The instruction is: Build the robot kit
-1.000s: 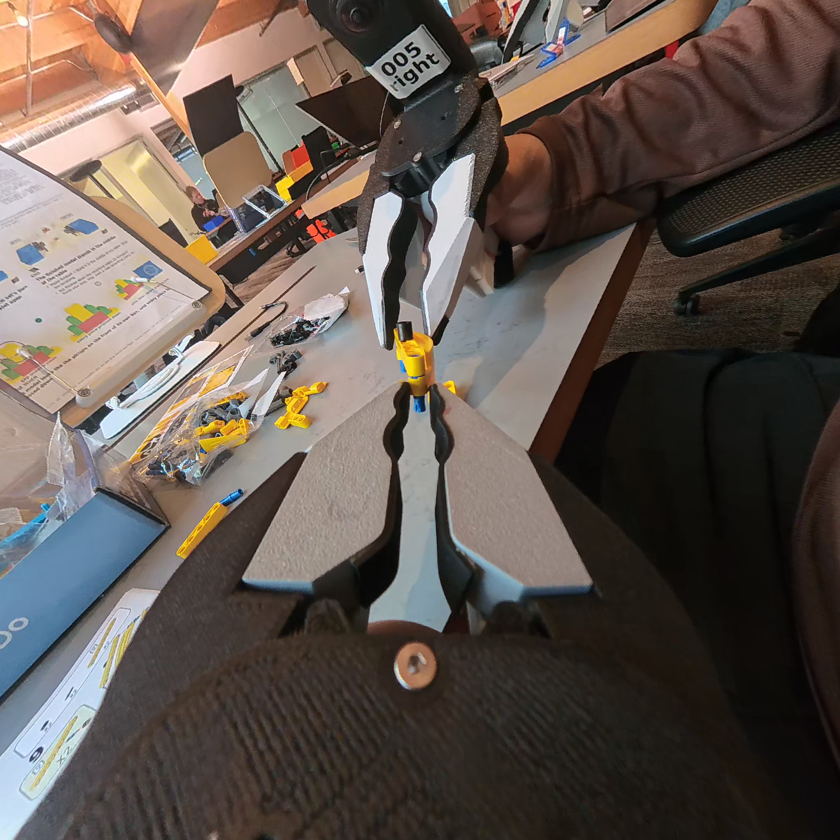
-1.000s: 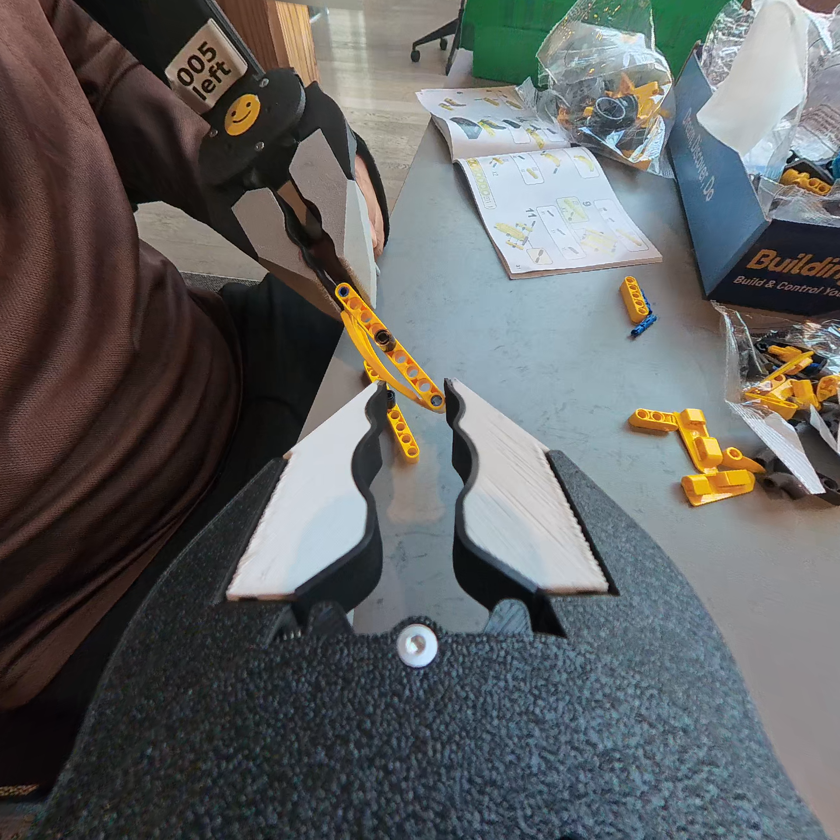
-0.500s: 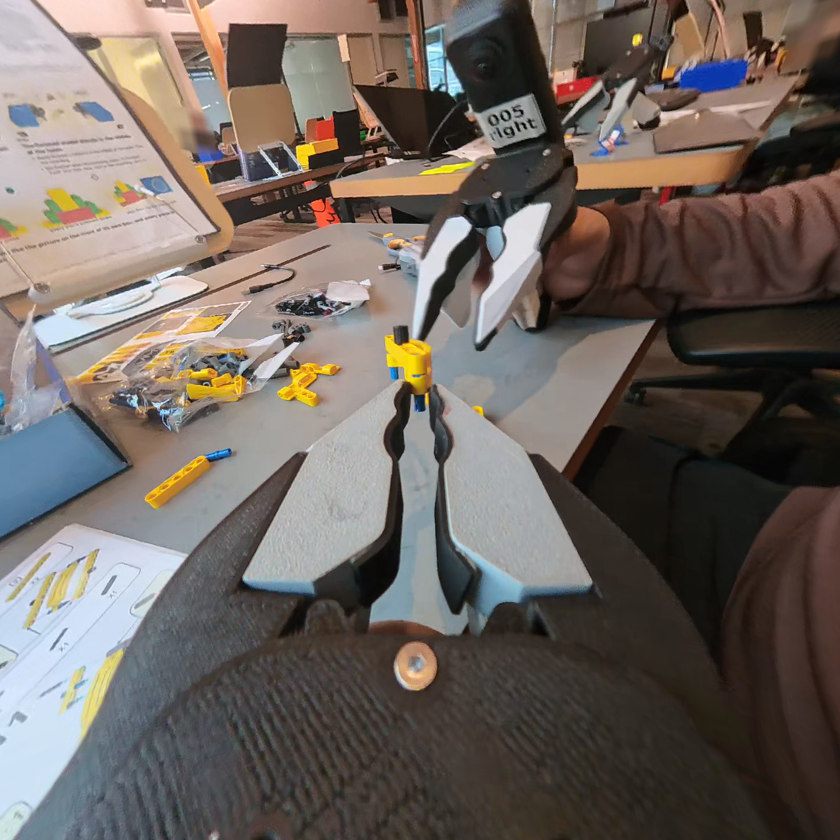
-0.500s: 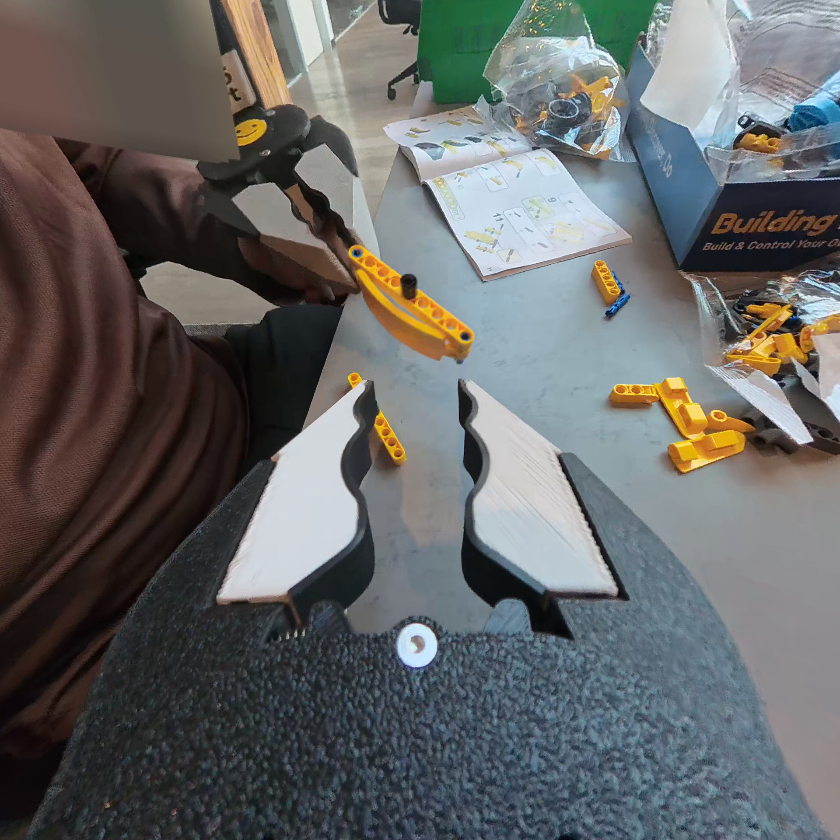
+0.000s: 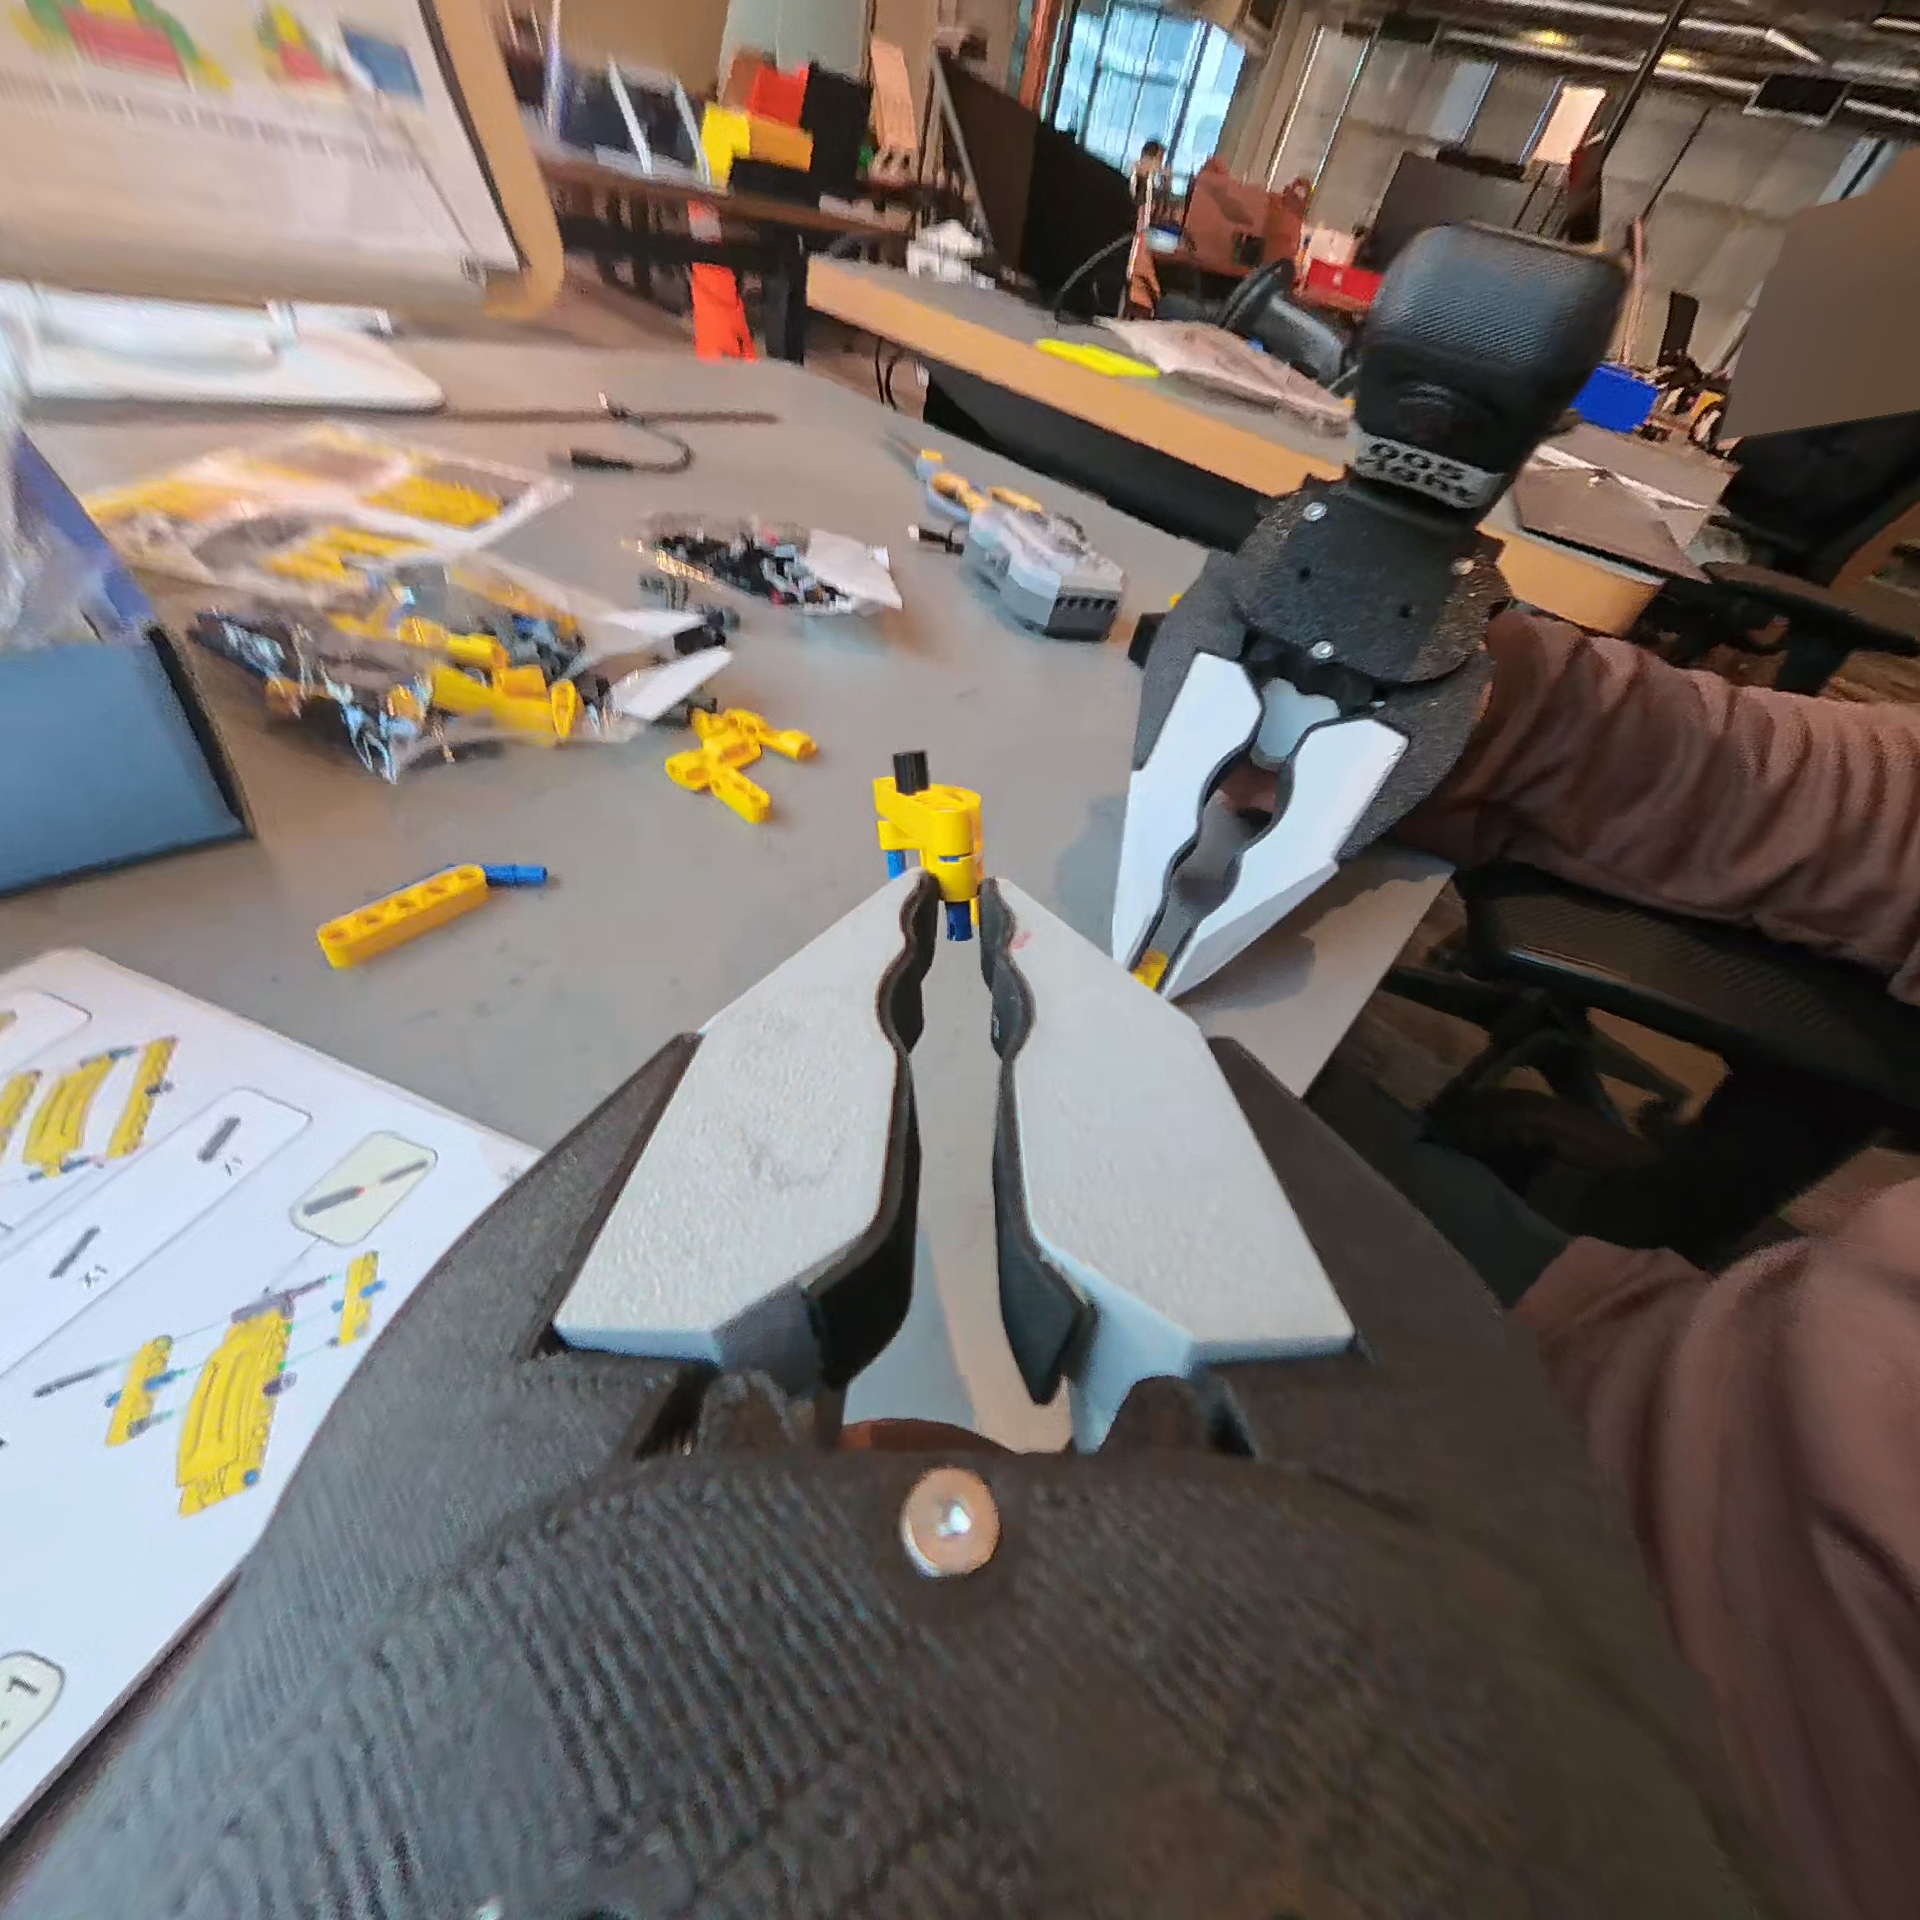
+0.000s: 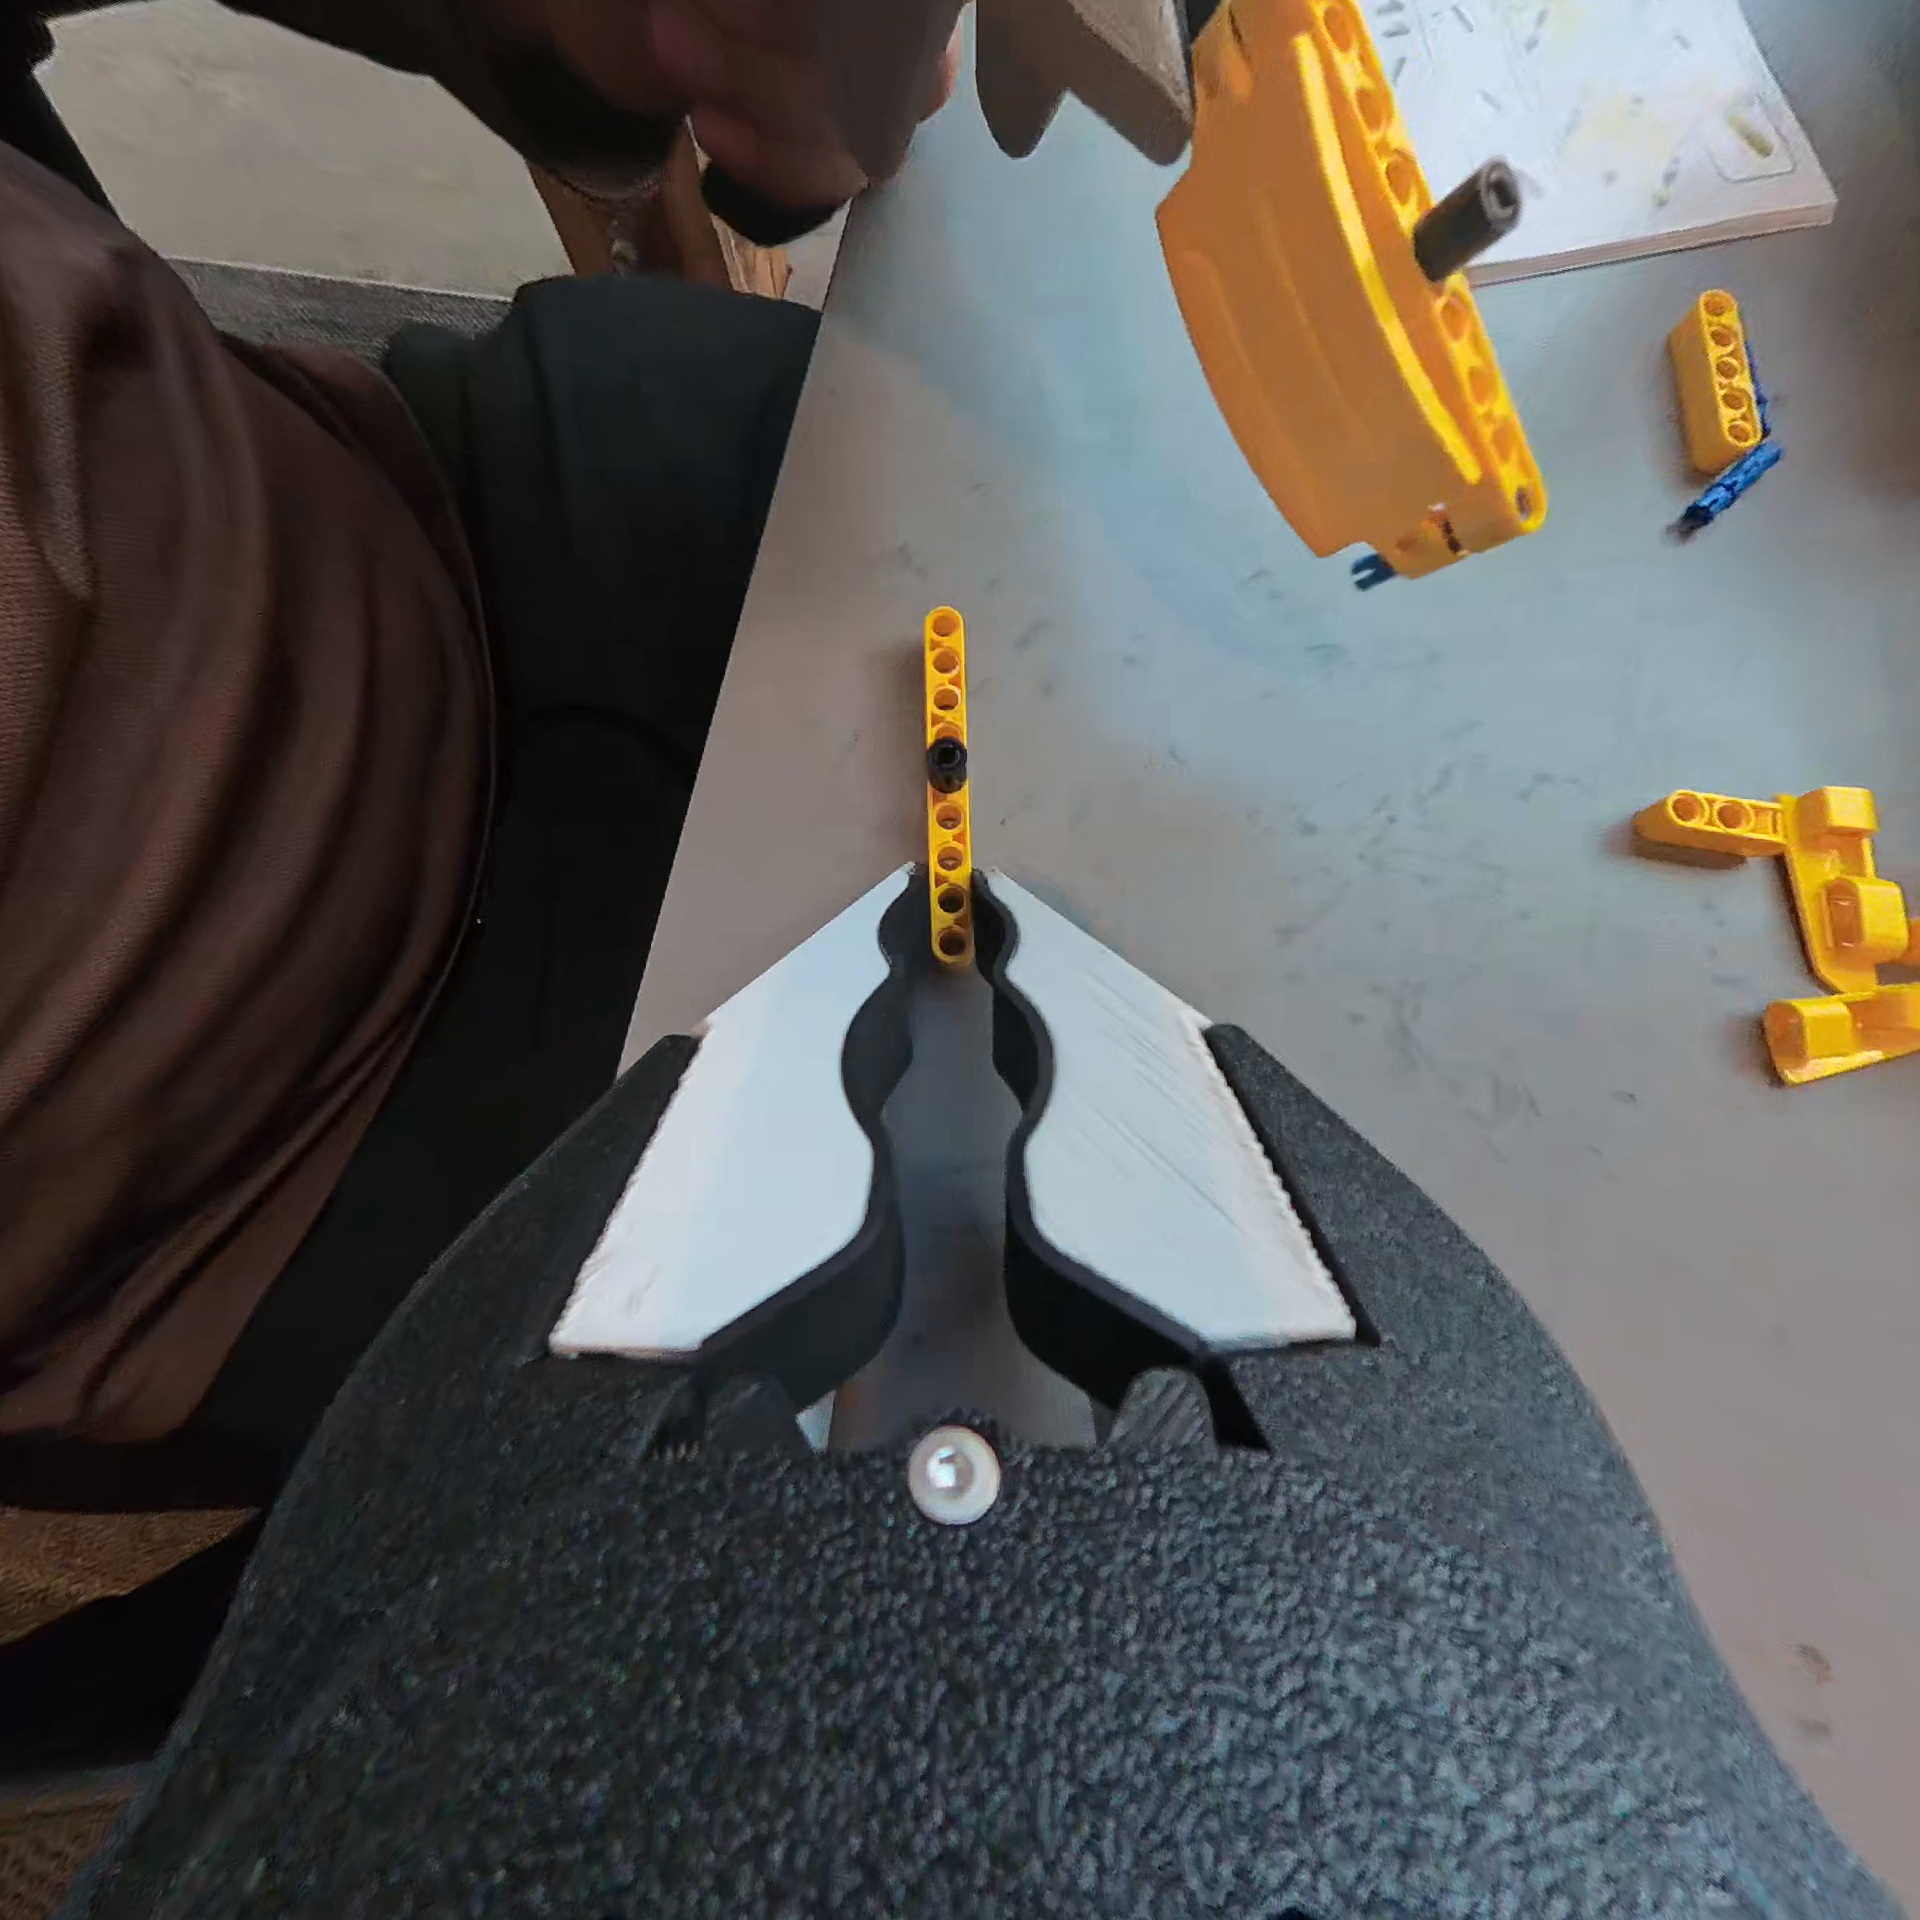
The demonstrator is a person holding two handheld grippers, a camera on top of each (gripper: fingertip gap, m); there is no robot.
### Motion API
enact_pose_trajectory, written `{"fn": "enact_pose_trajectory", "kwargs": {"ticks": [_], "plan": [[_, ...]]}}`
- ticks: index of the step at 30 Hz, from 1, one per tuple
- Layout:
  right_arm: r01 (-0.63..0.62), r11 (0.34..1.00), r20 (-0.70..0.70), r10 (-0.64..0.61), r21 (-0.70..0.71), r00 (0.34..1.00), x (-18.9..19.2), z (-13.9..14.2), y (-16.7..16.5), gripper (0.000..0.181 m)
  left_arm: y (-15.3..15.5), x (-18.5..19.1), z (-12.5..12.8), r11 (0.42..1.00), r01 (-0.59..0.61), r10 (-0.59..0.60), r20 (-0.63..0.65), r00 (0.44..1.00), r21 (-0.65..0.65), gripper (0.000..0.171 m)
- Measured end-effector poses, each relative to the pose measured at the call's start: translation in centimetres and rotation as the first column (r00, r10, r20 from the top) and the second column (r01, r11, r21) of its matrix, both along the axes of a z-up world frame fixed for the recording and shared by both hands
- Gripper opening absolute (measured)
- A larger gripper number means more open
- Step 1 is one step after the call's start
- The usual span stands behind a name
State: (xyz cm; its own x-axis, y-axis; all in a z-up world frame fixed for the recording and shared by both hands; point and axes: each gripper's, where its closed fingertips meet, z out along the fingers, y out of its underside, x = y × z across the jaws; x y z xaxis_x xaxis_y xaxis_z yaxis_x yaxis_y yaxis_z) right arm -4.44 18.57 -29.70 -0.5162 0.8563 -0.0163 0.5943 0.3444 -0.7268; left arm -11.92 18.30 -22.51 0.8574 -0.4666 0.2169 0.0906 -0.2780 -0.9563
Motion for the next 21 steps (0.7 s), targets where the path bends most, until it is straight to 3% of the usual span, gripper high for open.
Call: {"fn": "enact_pose_trajectory", "kwargs": {"ticks": [4,7,14,21], "plan": [[0.057,0.998,-0.001,-0.057,-0.037,0.998,-0.3,0.3,0.5,0.007,0.0,-0.2,-2.4,0.969,0.057,-0.032,0.110,0.993,-0.239,0.005],[0.098,0.990,-0.007,-0.099,-0.097,0.995,-0.6,0.8,1.0,0.007,-0.5,-0.8,-5.1,0.928,0.052,-0.025,0.079,0.997,-0.369,0.005],[0.136,0.972,-0.015,-0.141,-0.192,0.990,-0.7,1.7,1.5,0.007,-0.7,-1.2,-5.8,0.923,0.009,-0.029,-0.047,0.998,-0.385,0.006],[0.198,0.943,0.038,-0.195,-0.266,0.980,-0.9,1.6,2.2,0.007,-1.1,-3.8,-5.3,0.915,-0.070,-0.007,-0.188,0.982,-0.397,0.041]]}}
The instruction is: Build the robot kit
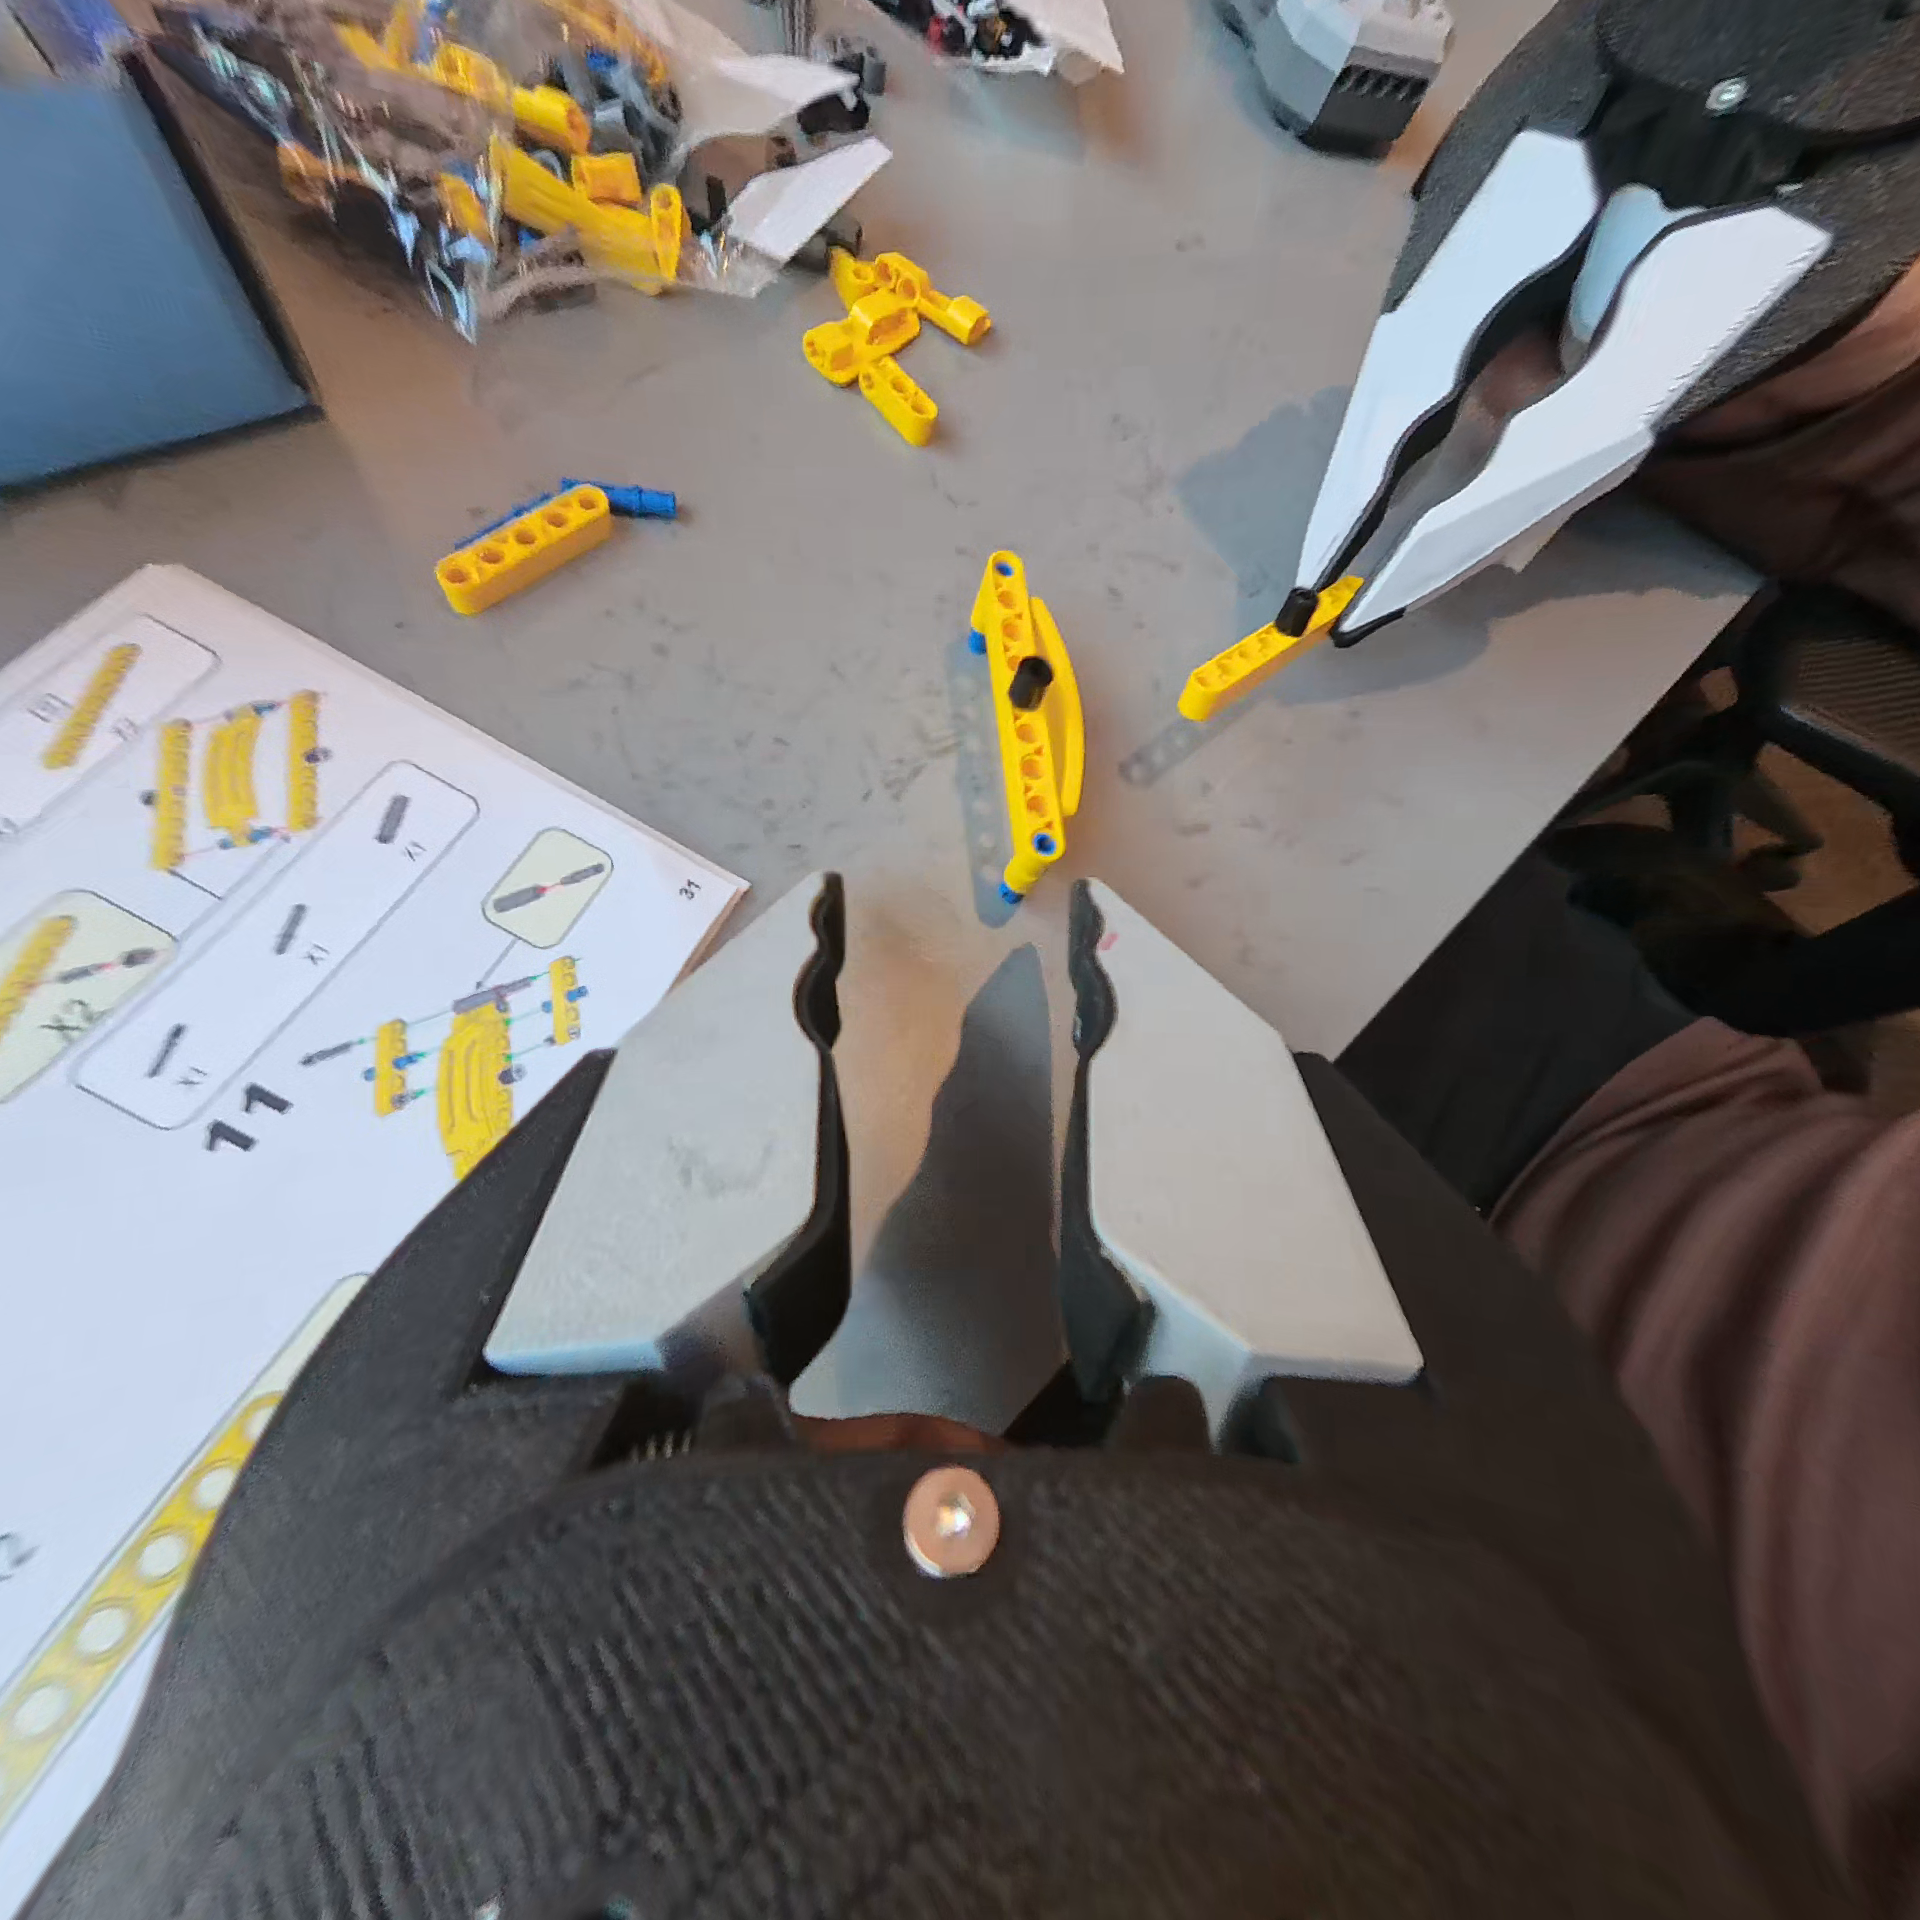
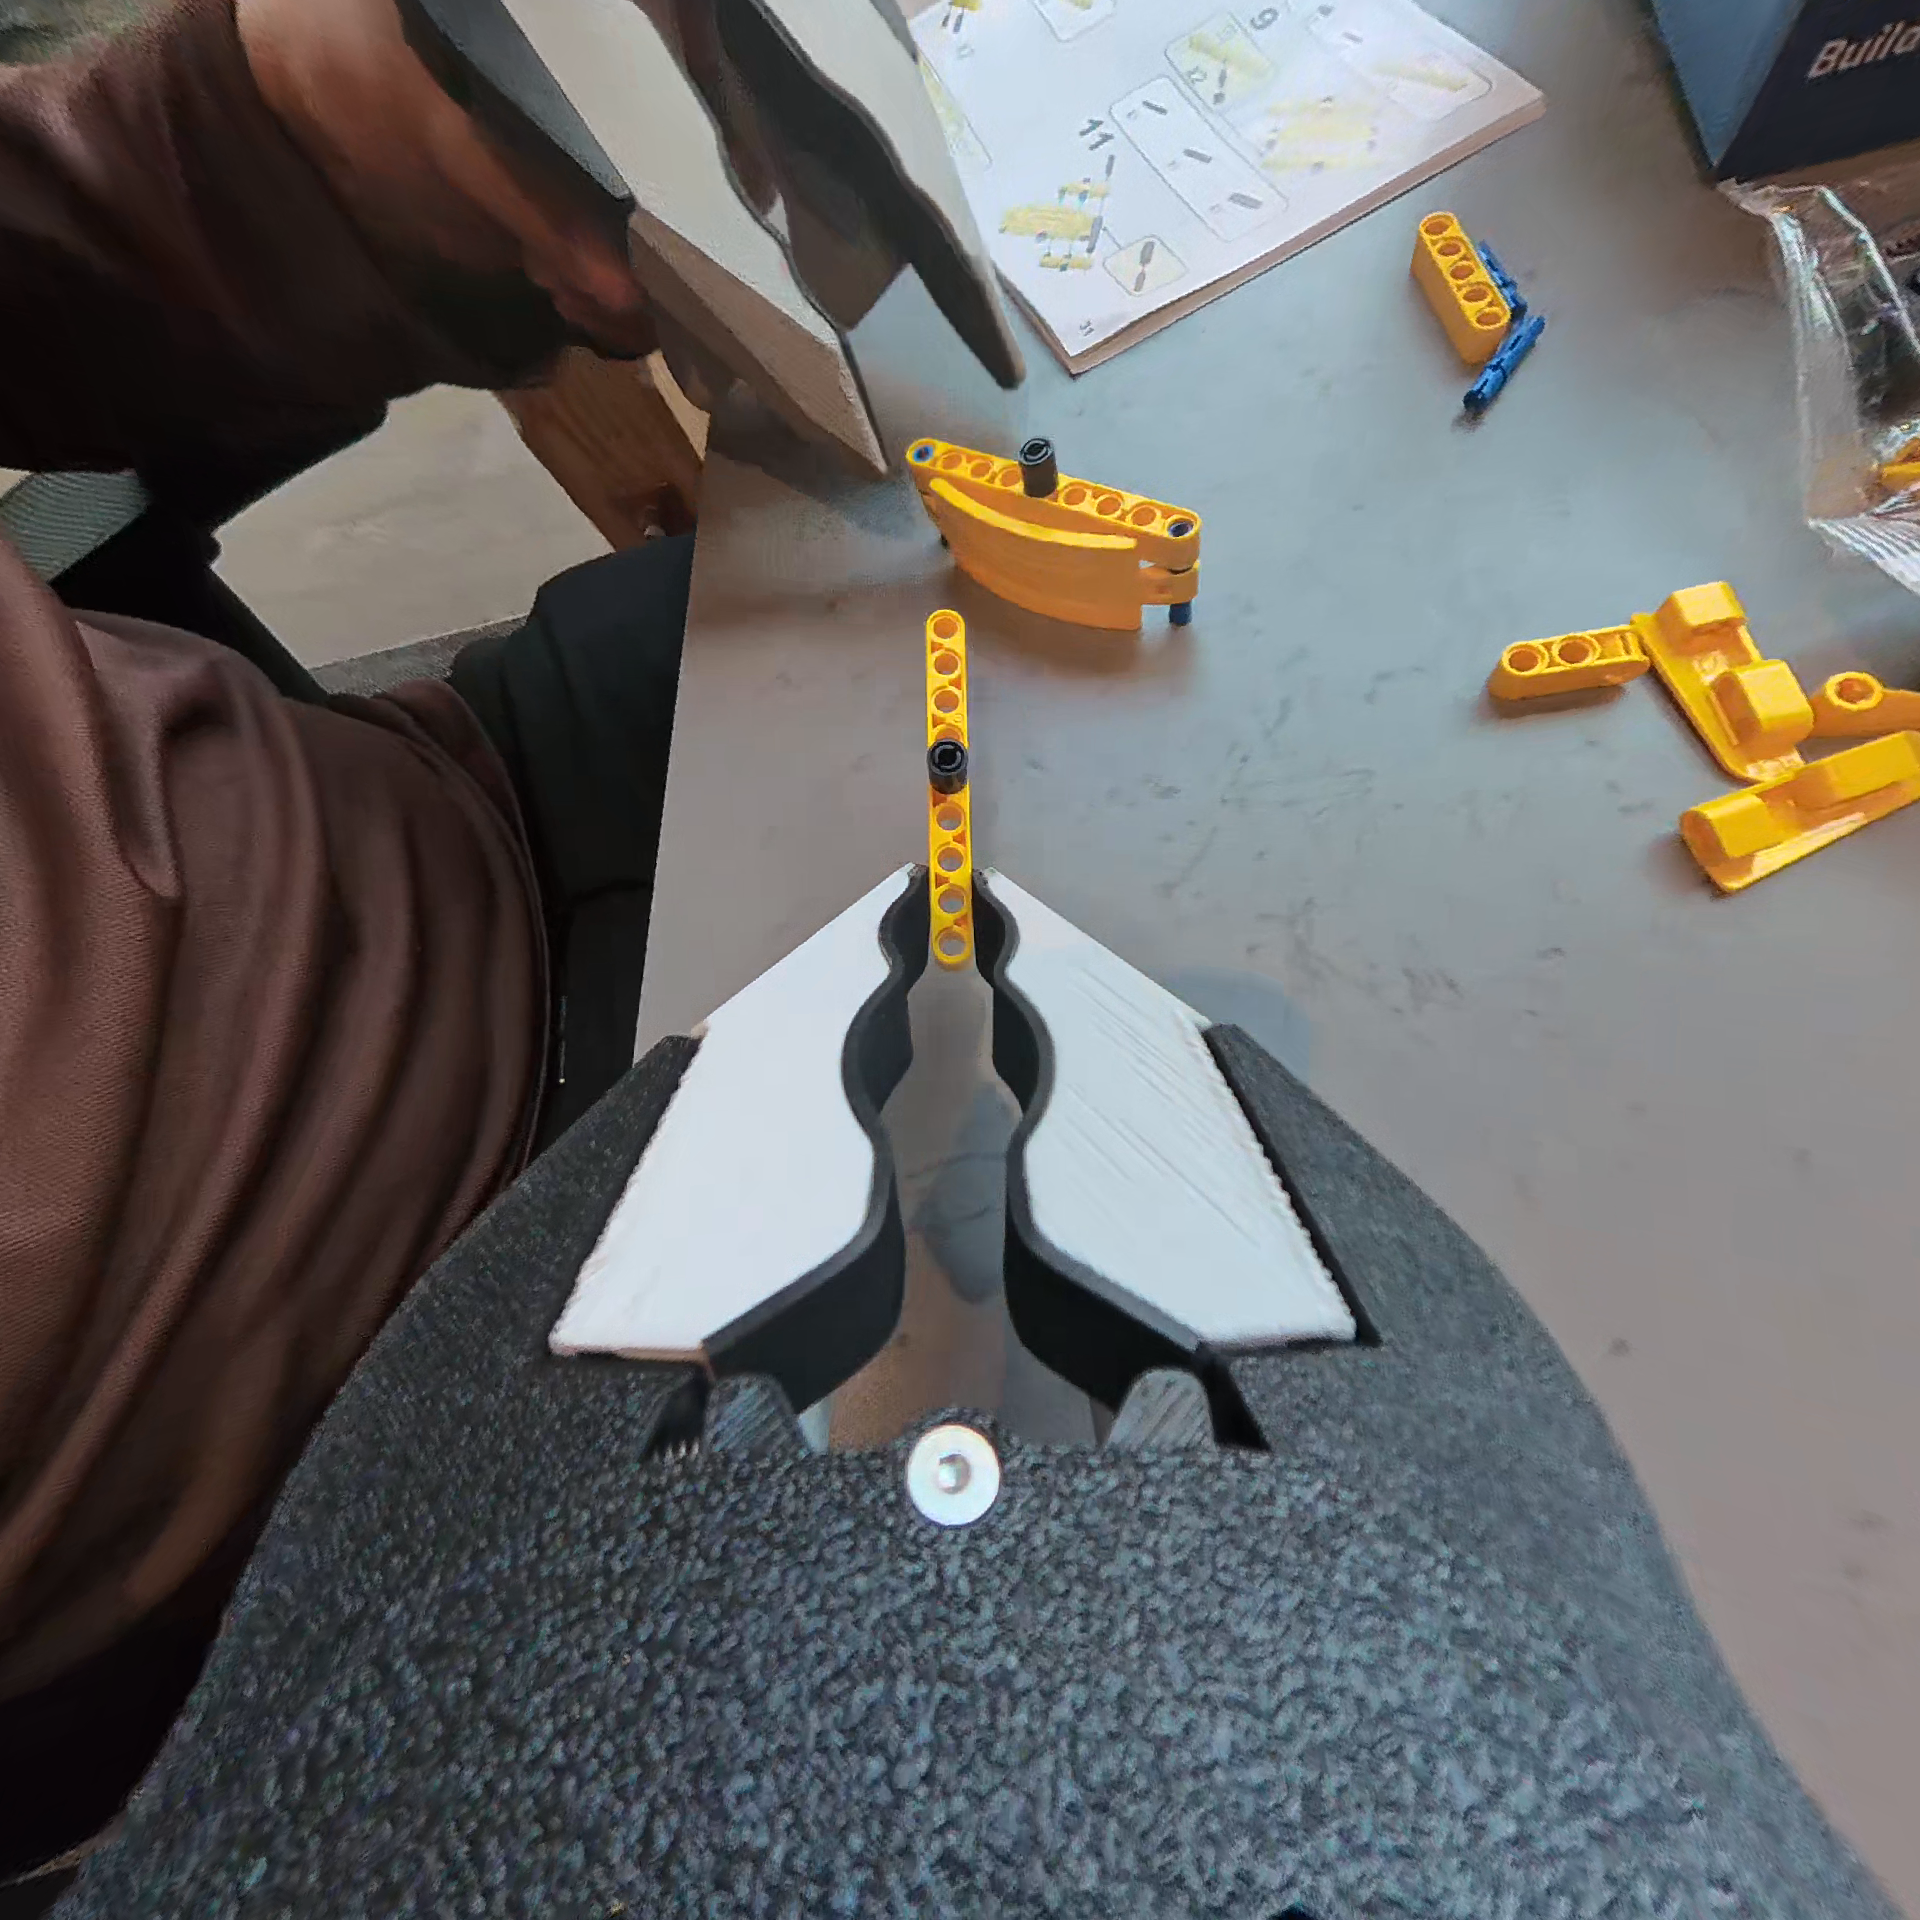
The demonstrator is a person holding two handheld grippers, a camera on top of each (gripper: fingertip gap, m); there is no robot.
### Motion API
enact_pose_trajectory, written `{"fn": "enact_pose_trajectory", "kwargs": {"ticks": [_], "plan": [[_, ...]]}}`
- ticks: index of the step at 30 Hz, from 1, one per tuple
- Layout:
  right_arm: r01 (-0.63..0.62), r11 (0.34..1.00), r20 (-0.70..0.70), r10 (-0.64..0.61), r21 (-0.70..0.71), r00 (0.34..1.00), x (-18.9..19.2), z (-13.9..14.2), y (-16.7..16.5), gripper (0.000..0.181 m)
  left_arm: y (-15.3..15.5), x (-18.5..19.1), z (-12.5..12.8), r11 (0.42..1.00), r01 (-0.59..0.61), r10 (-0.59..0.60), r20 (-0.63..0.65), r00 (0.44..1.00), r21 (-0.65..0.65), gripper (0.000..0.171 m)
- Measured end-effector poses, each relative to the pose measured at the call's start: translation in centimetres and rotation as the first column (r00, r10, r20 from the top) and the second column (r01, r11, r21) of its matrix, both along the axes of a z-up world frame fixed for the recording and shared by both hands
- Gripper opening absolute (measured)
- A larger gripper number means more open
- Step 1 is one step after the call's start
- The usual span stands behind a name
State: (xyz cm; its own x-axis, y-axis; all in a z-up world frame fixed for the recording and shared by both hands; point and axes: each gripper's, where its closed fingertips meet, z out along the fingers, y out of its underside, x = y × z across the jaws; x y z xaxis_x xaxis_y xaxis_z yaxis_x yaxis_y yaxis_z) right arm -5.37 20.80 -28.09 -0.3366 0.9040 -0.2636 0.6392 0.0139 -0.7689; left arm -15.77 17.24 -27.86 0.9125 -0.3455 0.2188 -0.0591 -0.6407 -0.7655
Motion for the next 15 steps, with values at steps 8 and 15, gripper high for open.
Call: {"fn": "enact_pose_trajectory", "kwargs": {"ticks": [8,15], "plan": [[-0.027,1.000,0.016,0.027,0.007,1.000,0.1,-0.3,-0.4,0.007,1.0,2.4,0.5,0.997,0.068,-0.065,-0.123,0.990,0.021,0.037],[-0.014,1.000,-0.010,0.014,-0.017,1.000,0.2,0.2,-0.3,0.007,2.6,-1.1,0.1,0.999,-0.042,0.042,-0.093,0.995,-0.002,0.019]]}}
